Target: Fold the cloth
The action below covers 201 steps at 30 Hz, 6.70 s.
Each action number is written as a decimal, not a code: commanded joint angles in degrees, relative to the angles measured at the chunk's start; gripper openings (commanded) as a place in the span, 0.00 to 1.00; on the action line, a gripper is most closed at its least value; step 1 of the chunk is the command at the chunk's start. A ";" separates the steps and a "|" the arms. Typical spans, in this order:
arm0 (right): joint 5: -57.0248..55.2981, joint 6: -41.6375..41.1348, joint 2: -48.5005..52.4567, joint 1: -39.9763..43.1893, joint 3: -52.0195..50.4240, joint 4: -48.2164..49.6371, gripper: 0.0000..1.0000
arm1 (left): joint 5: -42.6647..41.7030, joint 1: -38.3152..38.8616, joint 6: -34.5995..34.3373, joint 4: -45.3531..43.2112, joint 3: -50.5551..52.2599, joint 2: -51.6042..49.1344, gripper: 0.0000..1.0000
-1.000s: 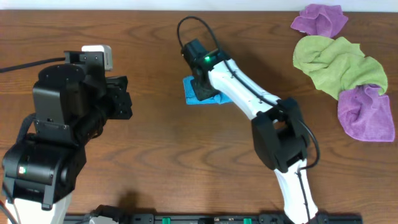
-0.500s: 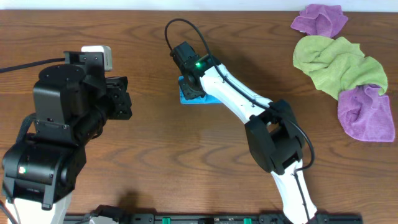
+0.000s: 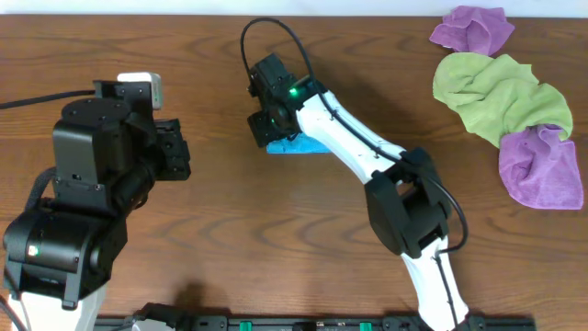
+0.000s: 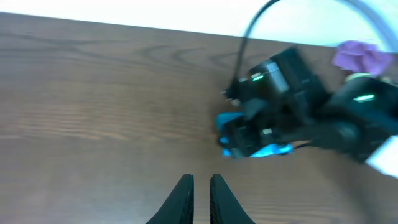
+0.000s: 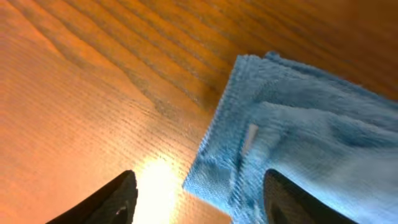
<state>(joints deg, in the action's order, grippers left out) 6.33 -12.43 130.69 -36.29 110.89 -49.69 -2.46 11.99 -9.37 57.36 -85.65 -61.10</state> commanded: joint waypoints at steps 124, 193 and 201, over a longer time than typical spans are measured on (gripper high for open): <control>16.26 -2.16 -9.35 18.58 -27.65 18.47 0.02 | -27.58 4.94 -25.55 -60.06 24.63 -58.03 0.06; 8.48 -1.75 -20.02 23.93 -12.41 -0.48 0.02 | -23.61 -31.54 -69.64 -90.62 -20.83 -83.19 0.06; 8.48 -2.47 -20.02 23.89 -12.41 -0.48 0.02 | -22.01 -31.58 -63.63 -81.74 -22.69 -84.04 0.06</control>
<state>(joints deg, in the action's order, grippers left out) 15.11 -13.69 110.98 -12.75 97.69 -50.06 -25.30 -19.20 -75.79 -26.81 -107.55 -143.59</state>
